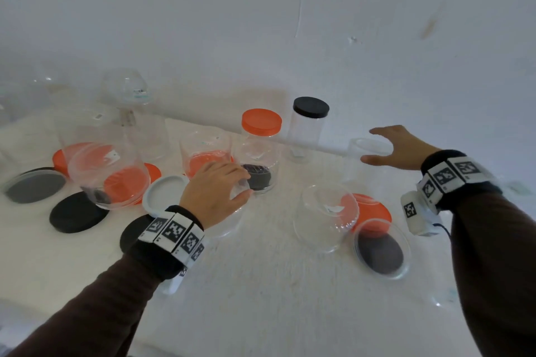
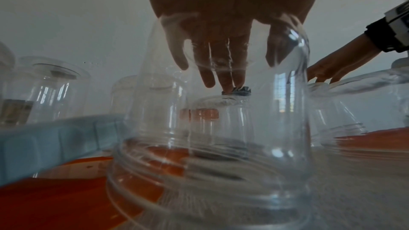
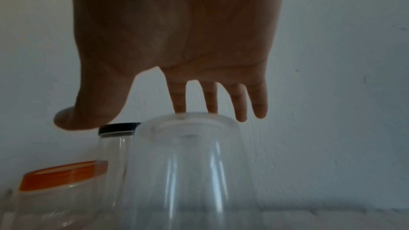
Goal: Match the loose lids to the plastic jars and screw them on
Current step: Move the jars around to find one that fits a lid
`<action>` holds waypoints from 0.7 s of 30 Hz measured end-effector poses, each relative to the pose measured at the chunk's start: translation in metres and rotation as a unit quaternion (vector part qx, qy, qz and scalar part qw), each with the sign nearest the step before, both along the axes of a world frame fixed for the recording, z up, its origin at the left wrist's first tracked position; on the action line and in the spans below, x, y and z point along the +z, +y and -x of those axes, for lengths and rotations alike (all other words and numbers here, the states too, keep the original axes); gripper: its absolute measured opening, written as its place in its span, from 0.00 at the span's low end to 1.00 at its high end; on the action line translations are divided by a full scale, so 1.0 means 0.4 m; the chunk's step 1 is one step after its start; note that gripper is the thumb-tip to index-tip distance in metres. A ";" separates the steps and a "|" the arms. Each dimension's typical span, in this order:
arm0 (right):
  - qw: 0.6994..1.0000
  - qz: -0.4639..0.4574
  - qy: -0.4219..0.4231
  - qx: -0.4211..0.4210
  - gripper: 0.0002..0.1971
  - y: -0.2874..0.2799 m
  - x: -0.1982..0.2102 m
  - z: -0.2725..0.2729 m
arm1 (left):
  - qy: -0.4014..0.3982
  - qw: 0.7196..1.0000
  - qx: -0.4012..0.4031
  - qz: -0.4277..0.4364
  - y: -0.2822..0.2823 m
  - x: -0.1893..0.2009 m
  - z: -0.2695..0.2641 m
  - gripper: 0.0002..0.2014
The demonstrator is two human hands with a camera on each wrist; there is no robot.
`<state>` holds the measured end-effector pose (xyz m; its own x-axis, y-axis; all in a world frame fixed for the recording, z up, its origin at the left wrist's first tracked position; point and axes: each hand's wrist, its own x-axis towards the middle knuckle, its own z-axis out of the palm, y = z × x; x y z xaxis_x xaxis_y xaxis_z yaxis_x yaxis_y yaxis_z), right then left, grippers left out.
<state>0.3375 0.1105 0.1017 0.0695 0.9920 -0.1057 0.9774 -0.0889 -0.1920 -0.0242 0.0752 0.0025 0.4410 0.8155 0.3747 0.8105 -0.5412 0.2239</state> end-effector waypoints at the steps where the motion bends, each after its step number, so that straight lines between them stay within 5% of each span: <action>1: 1.000 0.000 -0.010 -0.006 0.44 0.005 -0.008 0.004 | 0.000 1.000 0.000 -0.002 -0.001 0.000 -0.001 0.27; 8: 0.999 0.029 -0.022 -0.002 0.43 0.065 -0.048 0.012 | 0.006 1.000 0.006 0.017 -0.002 0.006 -0.001 0.29; 11: 0.999 0.024 -0.038 -0.028 0.33 0.048 -0.041 0.036 | 0.006 1.000 0.002 0.016 -0.005 0.009 -0.003 0.29; 21: 0.994 -0.106 0.024 0.000 0.51 -0.075 0.040 0.075 | -0.036 0.997 0.000 0.071 0.005 0.023 -0.004 0.37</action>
<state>0.3073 0.0804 0.1178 0.0690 0.9923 0.1024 0.9667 -0.0411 -0.2527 -0.0226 0.0772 0.0119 0.4163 0.8628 0.2867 0.7896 -0.4994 0.3564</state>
